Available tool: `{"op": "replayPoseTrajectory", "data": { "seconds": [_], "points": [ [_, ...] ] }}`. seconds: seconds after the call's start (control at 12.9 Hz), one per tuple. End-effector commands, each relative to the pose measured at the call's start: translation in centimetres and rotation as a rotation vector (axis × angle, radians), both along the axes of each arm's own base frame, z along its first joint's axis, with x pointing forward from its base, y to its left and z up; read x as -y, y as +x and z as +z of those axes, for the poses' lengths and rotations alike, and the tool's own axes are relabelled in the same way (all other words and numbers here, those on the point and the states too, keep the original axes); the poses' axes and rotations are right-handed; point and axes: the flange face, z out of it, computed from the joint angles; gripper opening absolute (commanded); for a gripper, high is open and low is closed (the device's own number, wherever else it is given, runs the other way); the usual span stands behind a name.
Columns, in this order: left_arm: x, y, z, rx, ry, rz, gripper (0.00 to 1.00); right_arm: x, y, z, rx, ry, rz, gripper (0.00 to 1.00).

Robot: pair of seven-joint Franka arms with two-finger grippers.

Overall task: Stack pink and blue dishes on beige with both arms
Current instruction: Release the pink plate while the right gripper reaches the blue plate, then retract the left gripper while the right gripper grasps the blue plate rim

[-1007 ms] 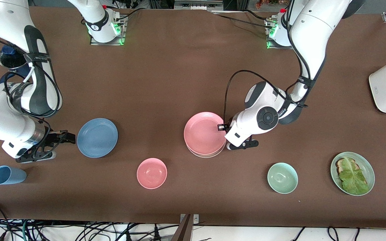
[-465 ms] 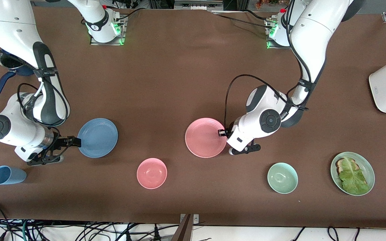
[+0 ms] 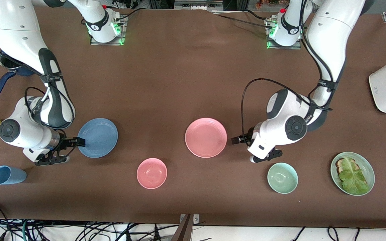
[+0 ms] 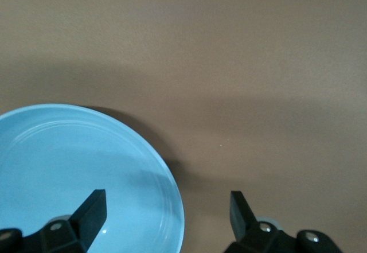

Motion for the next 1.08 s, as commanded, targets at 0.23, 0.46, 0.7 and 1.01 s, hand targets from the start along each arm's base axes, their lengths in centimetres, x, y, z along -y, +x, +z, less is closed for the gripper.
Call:
{"op": "replayPoseTrajectory", "data": {
  "seconds": [0.23, 0.46, 0.7, 1.01],
  "points": [
    [-12.1, 0.6, 3.6, -0.062, 0.007, -0.145, 1.00, 0.7, -1.5, -2.2, -0.020, 0.018, -0.001, 0.91],
    [-17.4, 0.6, 4.8, -0.072, 0.038, -0.179, 1.00, 0.7, -1.7, -2.4, -0.026, 0.020, -0.005, 0.81],
    [-21.5, 0.1, 7.4, -0.071, 0.057, -0.190, 1.00, 0.7, -1.8, -2.4, -0.029, 0.019, -0.002, 0.65],
    [-23.8, -3.4, 12.5, -0.060, 0.144, -0.169, 1.00, 0.7, -1.8, -2.4, -0.032, 0.019, -0.002, 0.43]
  ]
}}
